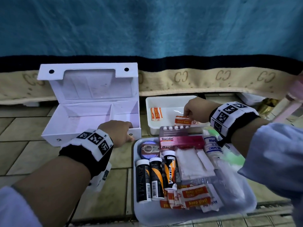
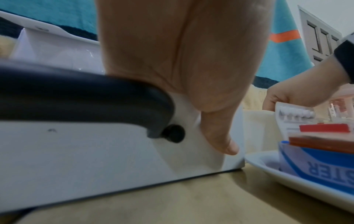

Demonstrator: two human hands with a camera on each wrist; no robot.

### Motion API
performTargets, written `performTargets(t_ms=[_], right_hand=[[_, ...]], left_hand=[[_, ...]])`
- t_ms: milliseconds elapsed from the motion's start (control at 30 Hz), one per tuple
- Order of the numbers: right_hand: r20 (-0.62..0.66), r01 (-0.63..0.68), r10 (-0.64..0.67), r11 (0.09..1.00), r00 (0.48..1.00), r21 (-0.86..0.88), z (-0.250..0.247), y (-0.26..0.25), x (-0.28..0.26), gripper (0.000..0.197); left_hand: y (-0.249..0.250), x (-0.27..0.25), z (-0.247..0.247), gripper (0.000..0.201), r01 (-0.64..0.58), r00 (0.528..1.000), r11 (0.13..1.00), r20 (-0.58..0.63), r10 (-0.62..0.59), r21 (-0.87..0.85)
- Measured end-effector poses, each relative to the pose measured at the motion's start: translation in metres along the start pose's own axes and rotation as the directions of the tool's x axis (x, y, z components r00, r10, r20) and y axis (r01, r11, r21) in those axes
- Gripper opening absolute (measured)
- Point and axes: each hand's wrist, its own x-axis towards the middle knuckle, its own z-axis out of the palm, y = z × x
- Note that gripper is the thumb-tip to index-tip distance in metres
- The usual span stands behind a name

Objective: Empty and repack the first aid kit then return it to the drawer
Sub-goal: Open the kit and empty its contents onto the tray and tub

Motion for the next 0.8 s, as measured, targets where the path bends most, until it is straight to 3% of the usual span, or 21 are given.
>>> performTargets(t_ms=[233, 433, 533, 633, 733, 800], right_hand=[[-0.225, -0.020, 0.062, 0.983, 0.972, 0.181, -0.008, 0.004, -0.011, 0.013], [-0.418, 0.082, 0.053, 0.952, 0.907, 0.297, -0.042, 0.005, -0.054, 0.019], [-0.232, 0.193, -0.110, 0.908, 0.966, 0.371, -0.053, -0.005, -0.099, 0.017], [0.057, 0.241, -0.273, 0.915, 0.960, 0.324, -0.033, -0.027, -0.132, 0.013], [0.166, 0.254, -0.296, 0.939, 0.941, 0.234, 0.007, -0.045, -0.143, 0.005], [0.197, 0.253, -0.282, 0.954, 0.939, 0.157, 0.033, -0.053, -0.145, 0.010]], left_hand=[[0.000, 0.001, 0.000, 0.048, 0.006, 1.000, 1.000, 0.005, -0.006, 0.000], [-0.001, 0.003, 0.002, 0.046, 0.008, 1.000, 1.000, 0.003, -0.008, -0.015], [0.000, 0.003, 0.001, 0.047, 0.005, 1.000, 1.000, 0.007, -0.005, -0.013], [0.000, 0.004, 0.001, 0.046, 0.003, 1.000, 1.000, 0.011, -0.002, -0.013], [0.000, 0.004, 0.002, 0.045, 0.004, 1.000, 1.000, 0.004, -0.004, -0.002], [0.000, 0.004, 0.002, 0.045, 0.005, 1.000, 1.000, -0.001, -0.005, 0.000]])
